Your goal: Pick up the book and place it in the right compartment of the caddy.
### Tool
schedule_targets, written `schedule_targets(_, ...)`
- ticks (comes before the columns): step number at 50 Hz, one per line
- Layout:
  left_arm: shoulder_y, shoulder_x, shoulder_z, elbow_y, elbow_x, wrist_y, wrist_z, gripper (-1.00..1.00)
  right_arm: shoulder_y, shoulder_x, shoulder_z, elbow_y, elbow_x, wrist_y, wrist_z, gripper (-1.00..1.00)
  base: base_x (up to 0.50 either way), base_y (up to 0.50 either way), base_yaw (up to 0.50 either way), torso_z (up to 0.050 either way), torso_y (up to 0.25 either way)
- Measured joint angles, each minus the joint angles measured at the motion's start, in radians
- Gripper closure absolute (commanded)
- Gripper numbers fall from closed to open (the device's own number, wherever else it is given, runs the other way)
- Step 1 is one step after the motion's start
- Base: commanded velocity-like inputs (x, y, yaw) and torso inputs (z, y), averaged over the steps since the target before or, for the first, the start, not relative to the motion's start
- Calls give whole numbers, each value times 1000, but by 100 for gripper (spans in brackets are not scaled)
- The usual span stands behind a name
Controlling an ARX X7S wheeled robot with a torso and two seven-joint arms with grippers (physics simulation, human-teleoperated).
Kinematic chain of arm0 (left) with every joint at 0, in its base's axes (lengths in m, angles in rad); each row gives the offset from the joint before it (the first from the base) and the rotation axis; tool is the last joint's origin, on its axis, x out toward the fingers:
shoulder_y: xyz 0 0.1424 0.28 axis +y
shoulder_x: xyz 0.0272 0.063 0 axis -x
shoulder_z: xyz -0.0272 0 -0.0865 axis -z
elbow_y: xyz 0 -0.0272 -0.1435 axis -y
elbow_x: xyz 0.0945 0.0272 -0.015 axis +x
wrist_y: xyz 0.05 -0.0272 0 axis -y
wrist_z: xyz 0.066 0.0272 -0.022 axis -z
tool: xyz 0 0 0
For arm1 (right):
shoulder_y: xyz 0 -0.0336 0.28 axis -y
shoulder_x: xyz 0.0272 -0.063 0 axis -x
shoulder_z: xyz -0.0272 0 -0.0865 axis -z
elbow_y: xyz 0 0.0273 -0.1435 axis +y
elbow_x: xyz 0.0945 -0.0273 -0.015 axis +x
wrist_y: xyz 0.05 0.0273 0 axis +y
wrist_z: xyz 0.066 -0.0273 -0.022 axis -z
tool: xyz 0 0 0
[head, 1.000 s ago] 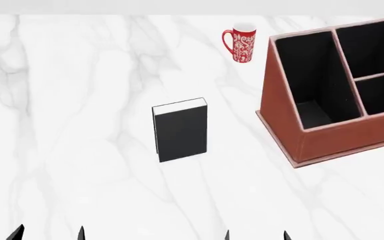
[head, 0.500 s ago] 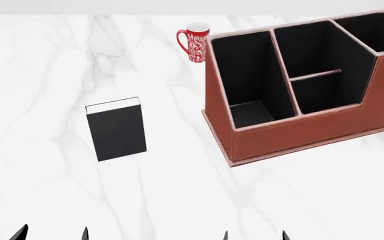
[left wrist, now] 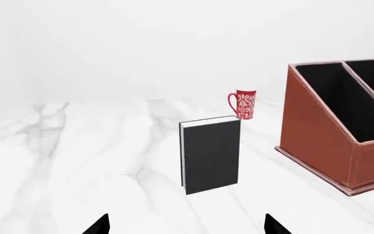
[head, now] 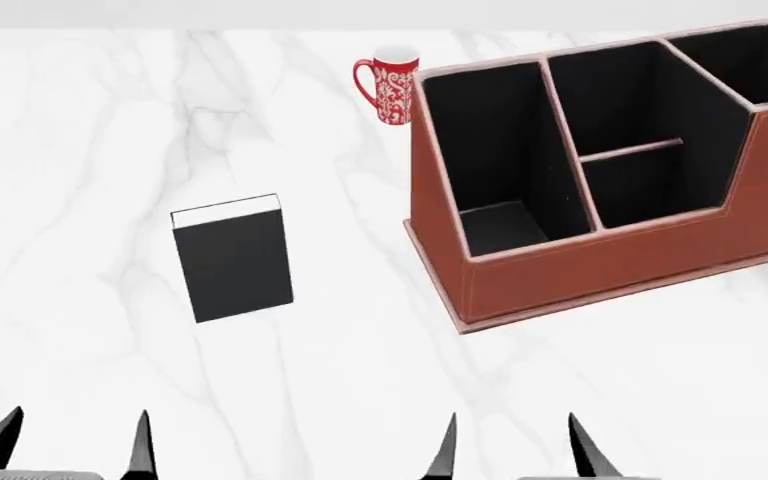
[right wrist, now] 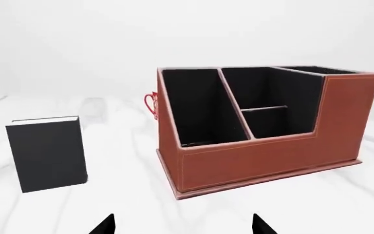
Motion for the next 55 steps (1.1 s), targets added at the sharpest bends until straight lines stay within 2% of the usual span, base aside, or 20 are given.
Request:
schedule_targets(13, -155, -65, -34, 290, -40, -354, -28, -100, 254, 26, 21, -195, 78, 392, 20, -100, 0, 0, 0, 0, 0)
schedule_targets(23, -193, -98, -107, 429, -52, -492, -65, -100, 389, 28, 23, -254, 108, 556, 41, -100, 0, 0, 0, 0, 0)
schedule_targets(31, -77, -109, -351, 589, -69, -546, -105, -100, 450, 28, 32, -242, 118, 604, 54, -100, 0, 0, 0, 0, 0)
schedule_targets(39, 127, -53, -768, 728, -215, -520, -82, -100, 496, 30, 35, -227, 120, 631, 69, -100, 0, 0, 0, 0, 0)
schedule_targets(44, 248, -13, -974, 767, -302, -471, -71, -100, 525, 30, 33, -219, 120, 647, 80, -100, 0, 0, 0, 0, 0)
schedule_targets(49, 329, 21, -1099, 780, -354, -425, -56, -100, 546, 27, 35, -216, 134, 663, 83, -100, 0, -400, 0, 0, 0)
schedule_targets(55, 386, 41, -1176, 794, -398, -393, -51, -100, 561, 34, 36, -211, 125, 669, 94, -100, 0, 0, 0, 0, 0)
